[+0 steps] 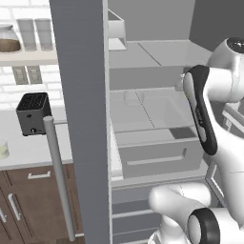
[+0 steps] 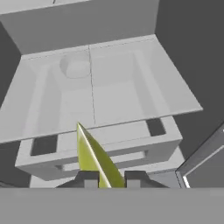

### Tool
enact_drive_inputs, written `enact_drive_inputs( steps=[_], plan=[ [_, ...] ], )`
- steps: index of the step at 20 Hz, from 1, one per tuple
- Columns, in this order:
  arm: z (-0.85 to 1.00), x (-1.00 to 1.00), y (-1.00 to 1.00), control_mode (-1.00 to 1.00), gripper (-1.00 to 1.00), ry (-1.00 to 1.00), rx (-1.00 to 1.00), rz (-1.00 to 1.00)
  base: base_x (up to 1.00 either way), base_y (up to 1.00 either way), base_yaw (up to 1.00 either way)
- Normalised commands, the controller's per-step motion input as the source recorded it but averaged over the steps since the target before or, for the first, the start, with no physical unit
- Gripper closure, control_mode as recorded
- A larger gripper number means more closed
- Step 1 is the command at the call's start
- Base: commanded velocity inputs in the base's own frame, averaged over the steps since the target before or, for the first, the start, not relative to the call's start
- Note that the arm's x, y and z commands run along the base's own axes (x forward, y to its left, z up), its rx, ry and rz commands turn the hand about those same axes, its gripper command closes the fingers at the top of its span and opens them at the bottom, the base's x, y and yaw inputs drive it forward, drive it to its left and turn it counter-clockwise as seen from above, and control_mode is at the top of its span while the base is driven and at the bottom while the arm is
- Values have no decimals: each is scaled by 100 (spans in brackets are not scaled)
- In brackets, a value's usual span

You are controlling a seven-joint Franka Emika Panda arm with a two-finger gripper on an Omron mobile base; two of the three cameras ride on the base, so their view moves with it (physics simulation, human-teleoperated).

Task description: Grab a lemon wedge from the fridge and one ice cube from the ice bowl, and put them in the glass of lemonade.

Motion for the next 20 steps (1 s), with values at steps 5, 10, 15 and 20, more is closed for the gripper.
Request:
enact_drive_inputs(
  steps=[5, 10, 15, 20],
  plan=[
    [-100, -88, 0, -100, 100, 45, -4, 4, 0, 0, 0],
    [-70, -53, 0, -100, 100, -12, 0, 7, 0, 0, 0],
    [-31, -31, 0, -100, 100, -48, 0, 3, 0, 0, 0],
    [-5, -38, 0, -100, 100, -12, 0, 1, 0, 0, 0]
  ],
)
